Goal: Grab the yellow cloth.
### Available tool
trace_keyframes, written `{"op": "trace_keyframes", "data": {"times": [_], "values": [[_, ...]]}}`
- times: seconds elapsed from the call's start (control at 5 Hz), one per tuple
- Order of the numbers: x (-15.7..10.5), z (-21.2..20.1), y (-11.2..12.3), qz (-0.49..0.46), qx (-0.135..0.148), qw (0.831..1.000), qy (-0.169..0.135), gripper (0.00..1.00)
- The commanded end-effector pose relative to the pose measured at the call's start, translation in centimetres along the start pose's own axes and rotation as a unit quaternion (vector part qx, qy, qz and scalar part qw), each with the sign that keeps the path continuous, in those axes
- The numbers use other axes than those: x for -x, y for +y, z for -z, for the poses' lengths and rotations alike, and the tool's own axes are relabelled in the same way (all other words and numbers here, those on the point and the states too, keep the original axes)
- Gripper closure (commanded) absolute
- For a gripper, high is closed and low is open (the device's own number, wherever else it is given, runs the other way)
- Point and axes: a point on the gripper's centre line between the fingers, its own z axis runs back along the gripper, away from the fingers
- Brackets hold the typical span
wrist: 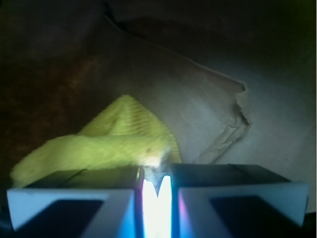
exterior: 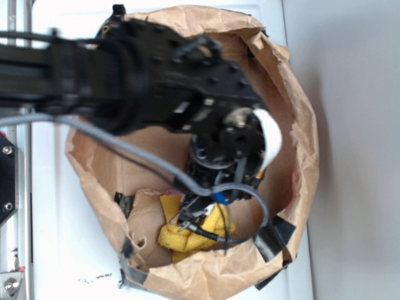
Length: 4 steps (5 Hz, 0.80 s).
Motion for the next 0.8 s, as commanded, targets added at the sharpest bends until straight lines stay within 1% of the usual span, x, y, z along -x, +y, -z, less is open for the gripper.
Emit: {"op": "trace_keyframes", "data": {"times": [0.0,0.2,0.4,0.6], "values": [[1.4,-5.3,1.2,-0.027,-0.01,0.994,-0.109,1.0],[0.9,-8.0,-0.5,-0.022,-0.016,0.995,-0.098,0.09],[0.8,-7.2,-1.1,-0.009,-0.006,0.998,-0.065,0.0],[0.2,-5.5,-1.1,0.001,-0.013,0.999,-0.036,0.0]]}}
